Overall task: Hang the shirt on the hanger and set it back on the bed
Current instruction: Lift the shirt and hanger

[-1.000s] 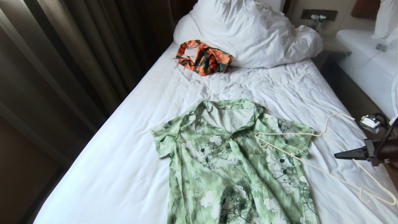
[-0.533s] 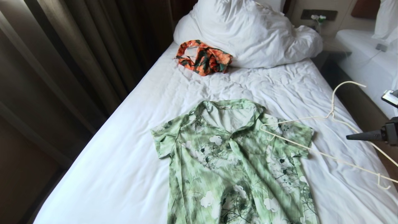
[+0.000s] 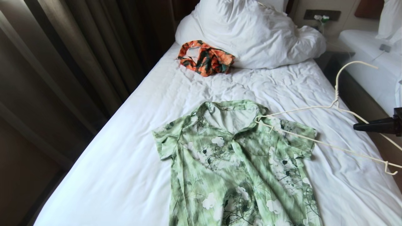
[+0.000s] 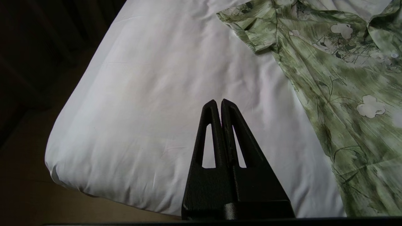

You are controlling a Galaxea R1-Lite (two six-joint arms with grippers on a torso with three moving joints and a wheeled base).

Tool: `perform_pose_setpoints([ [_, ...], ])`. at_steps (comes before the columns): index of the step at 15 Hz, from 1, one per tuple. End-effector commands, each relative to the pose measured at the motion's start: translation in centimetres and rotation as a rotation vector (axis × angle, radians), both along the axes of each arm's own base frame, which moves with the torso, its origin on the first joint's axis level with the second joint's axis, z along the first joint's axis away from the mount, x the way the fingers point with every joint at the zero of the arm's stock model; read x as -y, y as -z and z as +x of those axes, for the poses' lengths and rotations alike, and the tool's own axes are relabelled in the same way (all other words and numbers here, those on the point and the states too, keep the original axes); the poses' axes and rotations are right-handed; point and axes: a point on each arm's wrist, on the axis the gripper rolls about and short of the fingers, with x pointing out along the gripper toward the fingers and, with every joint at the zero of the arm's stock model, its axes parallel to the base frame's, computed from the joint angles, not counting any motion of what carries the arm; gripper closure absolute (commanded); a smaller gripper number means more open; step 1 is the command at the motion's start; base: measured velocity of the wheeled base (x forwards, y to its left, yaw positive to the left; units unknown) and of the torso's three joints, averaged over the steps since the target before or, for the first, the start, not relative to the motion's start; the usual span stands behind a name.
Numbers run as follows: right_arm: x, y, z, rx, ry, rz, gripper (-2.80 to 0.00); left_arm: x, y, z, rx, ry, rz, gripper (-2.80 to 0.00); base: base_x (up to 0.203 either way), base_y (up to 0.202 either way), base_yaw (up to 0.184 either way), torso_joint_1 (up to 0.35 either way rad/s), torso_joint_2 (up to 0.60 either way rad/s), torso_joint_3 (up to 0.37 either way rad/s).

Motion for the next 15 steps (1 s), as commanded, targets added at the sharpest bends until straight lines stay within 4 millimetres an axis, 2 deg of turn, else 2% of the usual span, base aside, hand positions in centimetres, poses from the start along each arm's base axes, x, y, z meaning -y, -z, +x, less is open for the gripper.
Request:
perform_pose_setpoints([
  [1, 0.0, 0.2, 0.5, 0.083, -0.065, -0.043, 0.00, 0.0, 0.0, 0.0, -0.001, 0.001, -0.001, 0.00, 0.000, 0.000, 0.000, 0.000, 0.00, 0.000],
  [3, 0.2, 0.2, 1.2, 0.162, -0.100, -0.080, 0.00, 0.0, 0.0, 0.0, -0.001, 0.000, -0.001, 0.00, 0.000, 0.000, 0.000, 0.000, 0.00, 0.000],
  [5, 0.0, -0.1, 1.0, 0.176, -0.107, -0.077, 0.00, 0.0, 0.0, 0.0, -0.001, 0.000, -0.001, 0.00, 0.000, 0.000, 0.000, 0.000, 0.00, 0.000],
  [8, -0.5, -0.1, -0.2, 0.216, -0.178, 0.041, 0.00, 0.0, 0.0, 0.0, -0.001, 0.000, -0.001, 0.00, 0.000, 0.000, 0.000, 0.000, 0.00, 0.000],
  [11, -0.1, -0.1, -1.6, 0.258, -0.206, 0.144, 0.00, 0.0, 0.0, 0.0, -0.001, 0.000, -0.001, 0.00, 0.000, 0.000, 0.000, 0.000, 0.00, 0.000],
  [15, 0.1, 0.0, -1.9, 0.270, -0.209, 0.165, 0.00, 0.0, 0.0, 0.0, -0.001, 0.000, -0.001, 0.00, 0.000, 0.000, 0.000, 0.000, 0.00, 0.000],
])
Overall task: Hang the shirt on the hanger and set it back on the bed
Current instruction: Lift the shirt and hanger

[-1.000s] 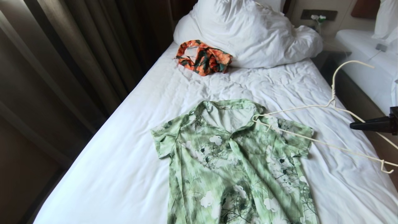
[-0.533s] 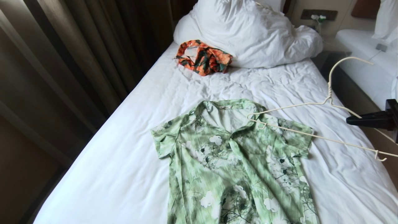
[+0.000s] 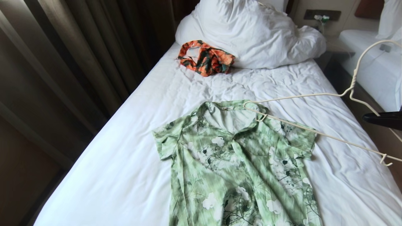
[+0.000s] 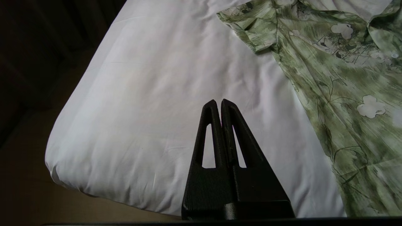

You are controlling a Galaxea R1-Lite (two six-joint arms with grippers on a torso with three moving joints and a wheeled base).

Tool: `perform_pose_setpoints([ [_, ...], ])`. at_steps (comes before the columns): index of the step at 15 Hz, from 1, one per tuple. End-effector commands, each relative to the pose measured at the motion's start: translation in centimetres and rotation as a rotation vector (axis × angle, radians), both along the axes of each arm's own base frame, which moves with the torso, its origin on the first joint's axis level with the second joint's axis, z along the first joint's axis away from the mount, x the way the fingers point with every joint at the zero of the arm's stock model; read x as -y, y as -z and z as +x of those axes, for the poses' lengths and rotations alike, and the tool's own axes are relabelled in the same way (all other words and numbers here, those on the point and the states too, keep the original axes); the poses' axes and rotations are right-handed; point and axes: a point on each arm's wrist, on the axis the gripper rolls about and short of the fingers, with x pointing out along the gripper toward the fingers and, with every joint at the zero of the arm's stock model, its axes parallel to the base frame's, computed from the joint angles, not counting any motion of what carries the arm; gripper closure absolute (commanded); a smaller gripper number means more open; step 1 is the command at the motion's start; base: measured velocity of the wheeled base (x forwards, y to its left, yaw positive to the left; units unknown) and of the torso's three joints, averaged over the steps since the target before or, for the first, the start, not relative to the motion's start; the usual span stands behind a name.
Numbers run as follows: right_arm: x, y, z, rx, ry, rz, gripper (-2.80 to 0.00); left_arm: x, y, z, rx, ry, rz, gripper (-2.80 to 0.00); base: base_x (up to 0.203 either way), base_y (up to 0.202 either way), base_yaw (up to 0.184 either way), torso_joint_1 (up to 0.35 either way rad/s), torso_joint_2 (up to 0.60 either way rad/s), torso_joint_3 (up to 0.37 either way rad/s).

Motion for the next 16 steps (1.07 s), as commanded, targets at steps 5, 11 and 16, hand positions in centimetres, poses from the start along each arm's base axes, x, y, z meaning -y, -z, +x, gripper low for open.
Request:
perform_pose_setpoints([
  [5, -0.3, -0.3, -1.5, 0.028, -0.022, 0.047, 0.00, 0.0, 0.0, 0.0, -0.002, 0.001, 0.001, 0.00, 0.000, 0.000, 0.000, 0.000, 0.00, 0.000],
  [11, 0.0, -1.0, -1.6, 0.056, -0.011, 0.035, 0.00, 0.2, -5.5, 0.2, 0.018, 0.101, -0.012, 0.00, 0.000, 0.000, 0.000, 0.000, 0.00, 0.000],
  [16, 0.1, -1.5, -1.6, 0.073, -0.011, 0.026, 0.00, 0.8, -9.8, 5.4, -0.202, 0.322, -0.065, 0.00, 0.000, 0.000, 0.000, 0.000, 0.00, 0.000],
])
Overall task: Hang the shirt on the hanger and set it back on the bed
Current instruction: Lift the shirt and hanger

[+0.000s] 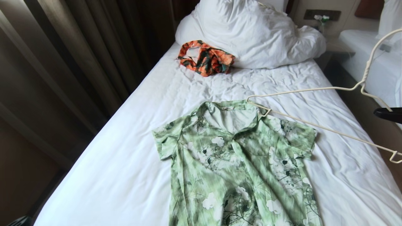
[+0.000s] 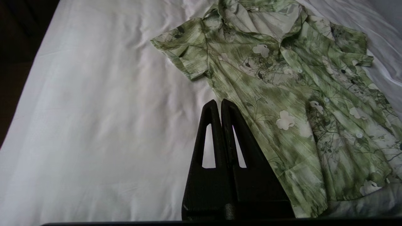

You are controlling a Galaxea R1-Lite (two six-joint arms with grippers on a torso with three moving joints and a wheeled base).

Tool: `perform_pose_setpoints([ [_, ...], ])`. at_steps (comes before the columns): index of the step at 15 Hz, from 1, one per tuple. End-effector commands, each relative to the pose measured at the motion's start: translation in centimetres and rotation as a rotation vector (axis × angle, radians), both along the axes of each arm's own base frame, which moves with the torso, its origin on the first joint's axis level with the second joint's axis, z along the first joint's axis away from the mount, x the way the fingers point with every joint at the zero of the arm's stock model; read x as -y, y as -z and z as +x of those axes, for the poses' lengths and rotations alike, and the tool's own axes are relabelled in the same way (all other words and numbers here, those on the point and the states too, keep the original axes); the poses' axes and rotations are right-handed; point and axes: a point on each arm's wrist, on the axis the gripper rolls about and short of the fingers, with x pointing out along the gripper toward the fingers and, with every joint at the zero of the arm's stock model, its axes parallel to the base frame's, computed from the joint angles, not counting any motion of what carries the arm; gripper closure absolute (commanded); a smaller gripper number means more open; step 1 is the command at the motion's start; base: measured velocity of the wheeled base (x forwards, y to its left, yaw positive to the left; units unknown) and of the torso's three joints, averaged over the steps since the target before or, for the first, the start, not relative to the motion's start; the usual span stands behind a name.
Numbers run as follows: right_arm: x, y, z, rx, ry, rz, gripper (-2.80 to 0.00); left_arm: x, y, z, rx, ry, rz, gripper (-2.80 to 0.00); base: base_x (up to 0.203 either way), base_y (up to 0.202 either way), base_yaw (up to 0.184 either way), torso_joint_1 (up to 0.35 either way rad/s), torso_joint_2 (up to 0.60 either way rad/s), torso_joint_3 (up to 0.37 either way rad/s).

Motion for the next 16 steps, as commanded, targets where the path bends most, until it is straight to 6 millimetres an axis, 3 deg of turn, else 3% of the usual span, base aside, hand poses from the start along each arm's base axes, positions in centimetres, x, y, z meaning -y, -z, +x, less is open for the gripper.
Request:
perform_pose_setpoints([
  [1, 0.1, -0.4, 0.1, 0.016, -0.004, -0.002, 0.00, 0.7, -1.6, 5.2, -0.202, 0.097, -0.003, 0.00, 0.000, 0.000, 0.000, 0.000, 0.00, 0.000],
  [6, 0.4, -0.9, 0.5, 0.031, 0.000, -0.009, 0.00, 4.1, -2.5, 16.1, -0.357, 0.311, -0.016, 0.00, 0.000, 0.000, 0.000, 0.000, 0.00, 0.000],
  [11, 0.7, -0.9, 0.8, 0.035, 0.002, -0.011, 0.00, 8.0, -3.5, 27.1, -0.387, 0.444, -0.089, 0.00, 0.000, 0.000, 0.000, 0.000, 0.00, 0.000],
  [14, 0.8, -0.7, 1.1, 0.026, 0.002, -0.007, 0.00, 10.9, -3.4, 32.3, -0.386, 0.498, -0.126, 0.00, 0.000, 0.000, 0.000, 0.000, 0.00, 0.000],
  [16, 0.9, -0.5, 1.2, 0.020, 0.004, -0.004, 0.00, 13.1, -2.5, 34.5, -0.401, 0.534, -0.135, 0.00, 0.000, 0.000, 0.000, 0.000, 0.00, 0.000],
])
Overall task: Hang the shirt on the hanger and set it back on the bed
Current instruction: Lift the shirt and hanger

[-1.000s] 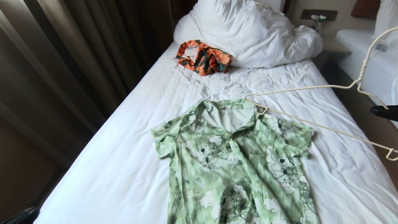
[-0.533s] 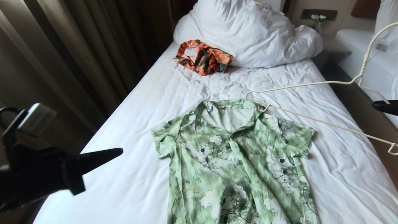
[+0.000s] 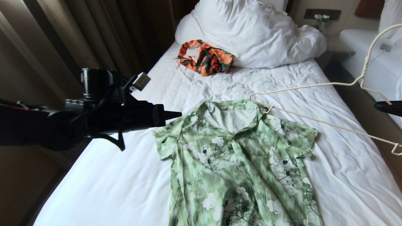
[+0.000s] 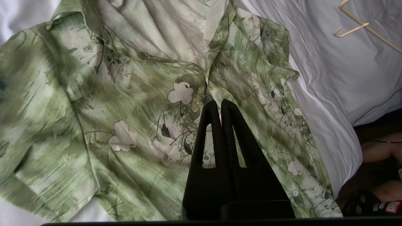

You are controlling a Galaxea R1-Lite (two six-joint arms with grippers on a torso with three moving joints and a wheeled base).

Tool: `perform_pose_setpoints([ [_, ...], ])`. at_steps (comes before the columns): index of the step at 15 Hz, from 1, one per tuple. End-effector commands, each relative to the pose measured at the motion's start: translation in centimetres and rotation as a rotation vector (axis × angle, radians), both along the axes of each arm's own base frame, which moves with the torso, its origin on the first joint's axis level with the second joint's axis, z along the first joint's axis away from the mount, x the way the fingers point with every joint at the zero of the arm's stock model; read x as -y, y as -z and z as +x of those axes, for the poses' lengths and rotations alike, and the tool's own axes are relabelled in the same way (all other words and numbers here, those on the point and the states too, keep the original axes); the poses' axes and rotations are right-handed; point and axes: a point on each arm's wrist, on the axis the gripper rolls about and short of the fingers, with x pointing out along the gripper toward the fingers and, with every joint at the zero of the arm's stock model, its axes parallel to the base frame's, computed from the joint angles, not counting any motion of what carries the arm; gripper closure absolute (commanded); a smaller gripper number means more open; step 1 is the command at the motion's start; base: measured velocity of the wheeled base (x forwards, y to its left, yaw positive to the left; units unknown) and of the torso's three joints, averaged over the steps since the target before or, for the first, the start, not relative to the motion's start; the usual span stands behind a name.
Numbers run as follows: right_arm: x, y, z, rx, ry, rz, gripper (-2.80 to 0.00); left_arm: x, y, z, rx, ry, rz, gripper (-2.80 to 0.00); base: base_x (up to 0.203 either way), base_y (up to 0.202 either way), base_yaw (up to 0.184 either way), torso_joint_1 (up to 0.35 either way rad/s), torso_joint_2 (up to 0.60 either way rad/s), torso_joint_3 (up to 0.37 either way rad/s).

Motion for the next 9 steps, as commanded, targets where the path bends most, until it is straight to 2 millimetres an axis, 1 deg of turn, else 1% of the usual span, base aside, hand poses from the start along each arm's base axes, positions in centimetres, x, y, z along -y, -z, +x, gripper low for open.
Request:
perform_pose_setpoints([
  [1, 0.2, 0.3, 0.2, -0.006, -0.001, 0.010, 0.00, 3.0, 3.6, 3.9, -0.074, 0.043, 0.019, 0.00, 0.000, 0.000, 0.000, 0.000, 0.00, 0.000],
  [4, 0.9, 0.6, 0.1, -0.015, 0.022, 0.015, 0.00, 5.4, 5.7, 6.5, -0.090, 0.073, 0.029, 0.00, 0.000, 0.000, 0.000, 0.000, 0.00, 0.000],
  [7, 1.1, 1.1, 0.4, -0.028, 0.025, 0.023, 0.00, 7.1, 6.8, 8.9, -0.072, 0.082, 0.023, 0.00, 0.000, 0.000, 0.000, 0.000, 0.00, 0.000],
  [8, 1.2, 1.2, 0.5, -0.034, 0.026, 0.026, 0.00, 7.5, 7.4, 9.9, -0.065, 0.075, 0.025, -2.80, 0.000, 0.000, 0.000, 0.000, 0.00, 0.000],
  [9, 1.3, 1.3, 0.5, -0.036, 0.028, 0.027, 0.00, 7.9, 7.9, 10.8, -0.053, 0.059, 0.028, -2.80, 0.000, 0.000, 0.000, 0.000, 0.00, 0.000],
])
